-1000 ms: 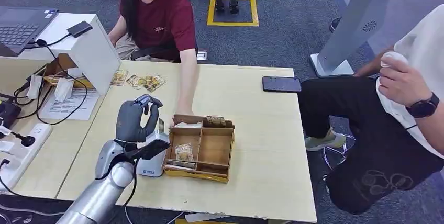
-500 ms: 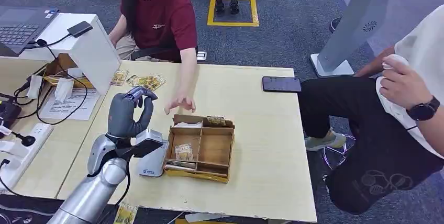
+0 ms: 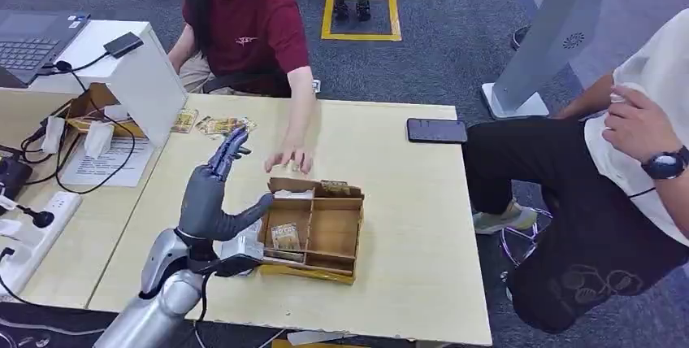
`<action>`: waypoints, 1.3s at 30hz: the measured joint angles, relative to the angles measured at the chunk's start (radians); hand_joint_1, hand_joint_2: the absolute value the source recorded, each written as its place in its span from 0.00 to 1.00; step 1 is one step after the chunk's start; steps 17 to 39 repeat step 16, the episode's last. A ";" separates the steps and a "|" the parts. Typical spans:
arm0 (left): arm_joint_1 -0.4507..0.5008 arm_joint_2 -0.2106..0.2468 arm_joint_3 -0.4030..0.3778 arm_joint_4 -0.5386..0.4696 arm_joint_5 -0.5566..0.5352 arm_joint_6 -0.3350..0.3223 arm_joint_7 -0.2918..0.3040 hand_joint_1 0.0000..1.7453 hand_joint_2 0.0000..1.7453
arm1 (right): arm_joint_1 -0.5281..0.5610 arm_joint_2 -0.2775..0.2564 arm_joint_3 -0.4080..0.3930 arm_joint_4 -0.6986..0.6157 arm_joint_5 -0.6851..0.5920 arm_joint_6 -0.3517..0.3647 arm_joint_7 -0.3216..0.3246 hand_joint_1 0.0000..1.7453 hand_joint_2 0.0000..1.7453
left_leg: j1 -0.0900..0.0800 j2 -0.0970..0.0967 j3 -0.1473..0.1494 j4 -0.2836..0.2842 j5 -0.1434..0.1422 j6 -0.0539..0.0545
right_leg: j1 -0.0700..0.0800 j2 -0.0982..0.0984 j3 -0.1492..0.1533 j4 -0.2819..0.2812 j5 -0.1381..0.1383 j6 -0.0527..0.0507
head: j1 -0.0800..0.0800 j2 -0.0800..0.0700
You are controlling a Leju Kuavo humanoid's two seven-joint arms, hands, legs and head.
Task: Pass the card to the sensor for recognition and then transmit it.
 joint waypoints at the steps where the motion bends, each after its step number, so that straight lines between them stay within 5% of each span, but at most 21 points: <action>1: 0.002 0.000 -0.005 -0.004 0.001 -0.003 0.000 0.00 1.00 | 0.001 0.000 0.000 0.002 0.000 0.000 0.002 0.00 1.00 | 0.000 0.000 0.000 0.000 0.000 0.000 | 0.000 0.000 0.000 0.000 0.000 0.000 | 0.000 0.000; 8: 0.028 0.006 -0.047 -0.026 -0.029 -0.012 -0.026 0.00 1.00 | 0.009 0.000 0.000 0.012 0.003 0.011 0.007 0.00 1.00 | 0.000 0.000 0.000 0.000 0.000 0.000 | 0.000 0.000 0.000 0.000 0.000 0.000 | 0.000 0.000; 16: 0.032 0.030 -0.129 -0.058 -0.209 0.007 -0.002 0.00 1.00 | 0.007 0.000 0.000 0.014 0.013 0.012 0.009 0.00 1.00 | 0.000 0.000 0.000 0.000 0.000 0.000 | 0.000 0.000 0.000 0.000 0.000 0.000 | 0.000 0.000; 39: 0.032 0.030 -0.129 -0.058 -0.209 0.007 -0.002 0.00 1.00 | 0.007 0.000 0.000 0.014 0.013 0.012 0.009 0.00 1.00 | 0.000 0.000 0.000 0.000 0.000 0.000 | 0.000 0.000 0.000 0.000 0.000 0.000 | 0.000 0.000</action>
